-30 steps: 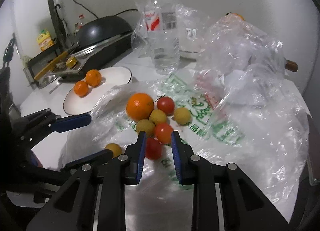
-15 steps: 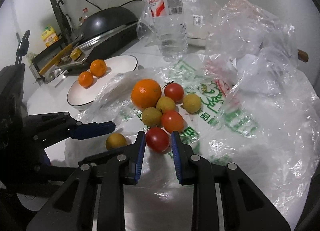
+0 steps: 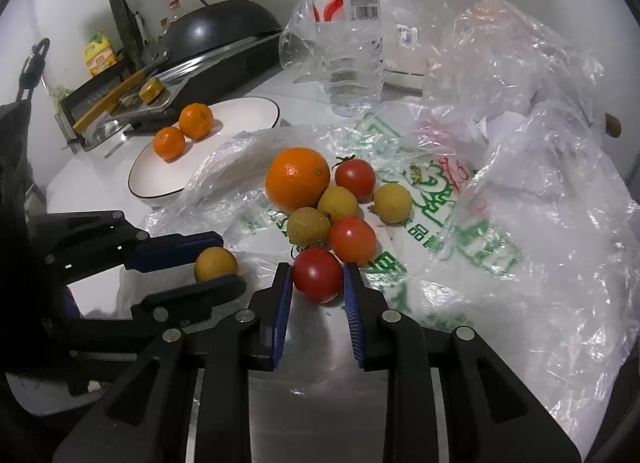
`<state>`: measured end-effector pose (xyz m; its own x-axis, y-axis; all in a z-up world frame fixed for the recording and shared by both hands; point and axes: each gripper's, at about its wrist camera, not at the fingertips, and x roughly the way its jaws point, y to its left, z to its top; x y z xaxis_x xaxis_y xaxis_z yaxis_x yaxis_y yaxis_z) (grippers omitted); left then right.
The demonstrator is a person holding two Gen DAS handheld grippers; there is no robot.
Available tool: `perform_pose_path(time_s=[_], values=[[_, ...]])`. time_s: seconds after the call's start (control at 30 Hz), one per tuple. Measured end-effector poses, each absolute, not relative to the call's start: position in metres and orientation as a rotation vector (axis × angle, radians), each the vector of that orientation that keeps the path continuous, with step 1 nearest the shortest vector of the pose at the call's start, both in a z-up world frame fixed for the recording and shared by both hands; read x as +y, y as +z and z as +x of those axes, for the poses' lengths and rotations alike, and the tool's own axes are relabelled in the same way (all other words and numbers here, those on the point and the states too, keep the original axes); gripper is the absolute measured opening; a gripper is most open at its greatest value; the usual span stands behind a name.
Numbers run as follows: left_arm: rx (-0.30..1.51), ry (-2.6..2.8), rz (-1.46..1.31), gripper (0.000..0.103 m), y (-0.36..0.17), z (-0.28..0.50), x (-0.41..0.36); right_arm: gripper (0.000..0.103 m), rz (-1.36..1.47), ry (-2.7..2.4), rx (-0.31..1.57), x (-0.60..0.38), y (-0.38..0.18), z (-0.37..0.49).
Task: Organize fruits
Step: 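Grasp a red cherry tomato with the right gripper while the left grasps a yellow fruit, then carry the tomato and yellow fruit to the white plate and release both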
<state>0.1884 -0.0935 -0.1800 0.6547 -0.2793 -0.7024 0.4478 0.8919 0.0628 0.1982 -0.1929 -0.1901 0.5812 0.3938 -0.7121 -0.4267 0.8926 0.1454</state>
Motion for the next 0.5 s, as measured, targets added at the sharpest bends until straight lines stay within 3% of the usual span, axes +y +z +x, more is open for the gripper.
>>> perform_pose_path(time_s=[0.5], values=[[0.688, -0.392, 0.188, 0.026, -0.156, 0.178, -0.07, 0.028, -0.03, 0.481, 0.791, -0.189, -0.18, 0.19]])
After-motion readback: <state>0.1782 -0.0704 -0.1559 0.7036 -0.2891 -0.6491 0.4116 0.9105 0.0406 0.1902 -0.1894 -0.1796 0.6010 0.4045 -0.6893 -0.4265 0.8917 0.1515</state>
